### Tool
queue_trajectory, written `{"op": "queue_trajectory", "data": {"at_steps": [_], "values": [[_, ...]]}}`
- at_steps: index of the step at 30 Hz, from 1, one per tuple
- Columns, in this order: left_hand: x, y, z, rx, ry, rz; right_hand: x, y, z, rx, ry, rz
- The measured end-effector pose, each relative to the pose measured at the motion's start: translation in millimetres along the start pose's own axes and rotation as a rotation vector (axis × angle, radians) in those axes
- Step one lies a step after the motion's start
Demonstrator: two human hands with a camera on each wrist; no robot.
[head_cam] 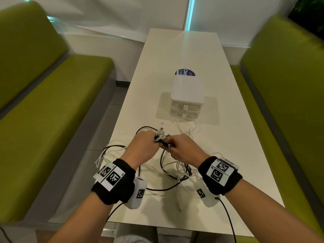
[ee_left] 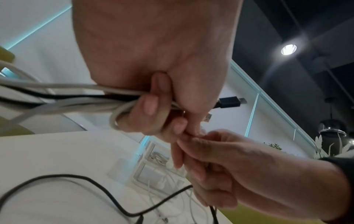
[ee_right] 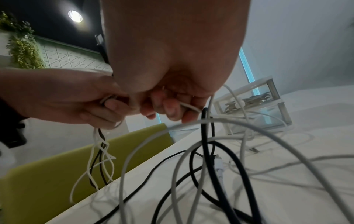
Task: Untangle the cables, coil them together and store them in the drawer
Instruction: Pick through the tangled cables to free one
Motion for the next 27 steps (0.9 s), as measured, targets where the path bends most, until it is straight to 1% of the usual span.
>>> {"op": "queue_trajectory", "data": {"at_steps": [3, 5, 8, 11, 15, 17, 18, 19, 20, 22, 24, 26, 27], "values": [[-2, 2, 8, -0.014, 0.010, -0.009, 2, 0, -4, -0.015, 0.011, 0.033], [-2, 2, 14, -0.037, 0.061, -0.004, 2, -1, -2, -0.037, 0.020, 0.042], [4, -2, 21, -0.117, 0.289, 0.018, 5, -1, 4, -0.100, 0.000, 0.060], [5, -2, 26, -0.244, 0.516, 0.028, 13, -5, 10, -0.154, -0.039, 0.082], [7, 2, 40, -0.389, 0.758, 0.005, 9, -9, 20, -0.138, -0.014, 0.027], [16, 2, 50, -0.451, 0.941, -0.003, 1, -8, 24, -0.133, -0.051, -0.010], [21, 1, 53, -0.468, 0.993, 0.001, -3, -7, 25, -0.135, -0.080, -0.026], [25, 0, 53, -0.475, 1.000, 0.015, -6, -6, 26, -0.137, -0.104, -0.040], [27, -1, 52, -0.471, 0.962, 0.034, -9, -7, 26, -0.135, -0.124, -0.055], [26, 0, 46, -0.487, 0.817, 0.078, -11, -7, 27, -0.139, -0.164, -0.094], [22, 3, 41, -0.559, 0.714, 0.084, -11, -8, 28, -0.171, -0.213, -0.133], [19, 6, 35, -0.637, 0.739, 0.025, -11, -8, 31, -0.228, -0.273, -0.159], [15, 8, 34, -0.641, 0.823, -0.014, -10, -10, 33, -0.264, -0.306, -0.168]]}}
Point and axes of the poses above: each hand's wrist, its own y-axis away from the middle knuckle, its own z-axis out of the back of the hand, x = y × z, the point moved 1 cm from there along -y, towards the middle knuckle, and after that the axes turned 2 degrees about -z, right-handed, at the moved point
